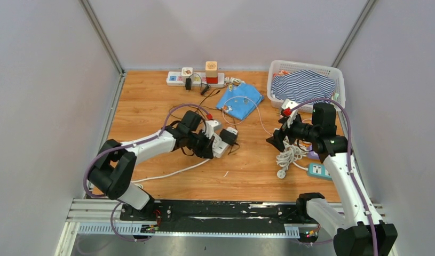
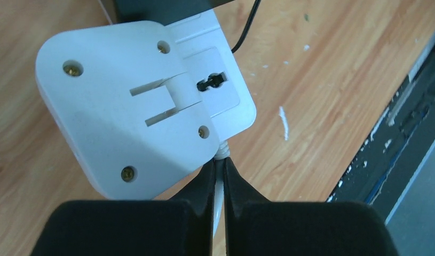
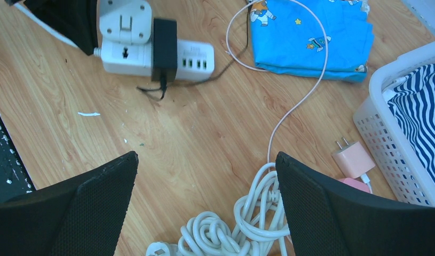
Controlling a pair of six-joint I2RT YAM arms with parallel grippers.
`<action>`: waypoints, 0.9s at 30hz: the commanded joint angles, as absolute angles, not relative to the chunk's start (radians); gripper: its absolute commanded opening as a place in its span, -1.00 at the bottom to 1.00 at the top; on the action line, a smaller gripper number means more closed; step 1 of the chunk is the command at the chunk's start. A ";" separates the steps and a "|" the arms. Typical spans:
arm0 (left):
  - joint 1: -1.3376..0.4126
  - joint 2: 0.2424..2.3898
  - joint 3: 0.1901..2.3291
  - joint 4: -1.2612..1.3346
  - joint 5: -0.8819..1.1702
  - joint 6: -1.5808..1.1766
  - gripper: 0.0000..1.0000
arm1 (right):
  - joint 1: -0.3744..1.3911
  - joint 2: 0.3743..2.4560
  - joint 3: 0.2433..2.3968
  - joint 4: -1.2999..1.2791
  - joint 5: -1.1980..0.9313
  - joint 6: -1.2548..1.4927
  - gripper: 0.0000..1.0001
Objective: Pull the plug off the socket
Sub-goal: Move the socket to the center of the board.
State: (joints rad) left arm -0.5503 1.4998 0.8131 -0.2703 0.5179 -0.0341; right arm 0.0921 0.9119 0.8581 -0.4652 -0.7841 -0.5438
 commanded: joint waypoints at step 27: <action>-0.842 1.557 0.772 -0.007 0.284 0.110 0.00 | 0.119 1.056 0.832 -0.479 -0.917 -0.502 0.98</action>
State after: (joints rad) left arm -0.8326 1.5925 0.7887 -0.0654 0.3378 0.1379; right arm 0.0925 1.0485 0.8509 -0.4664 -0.8806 -0.5152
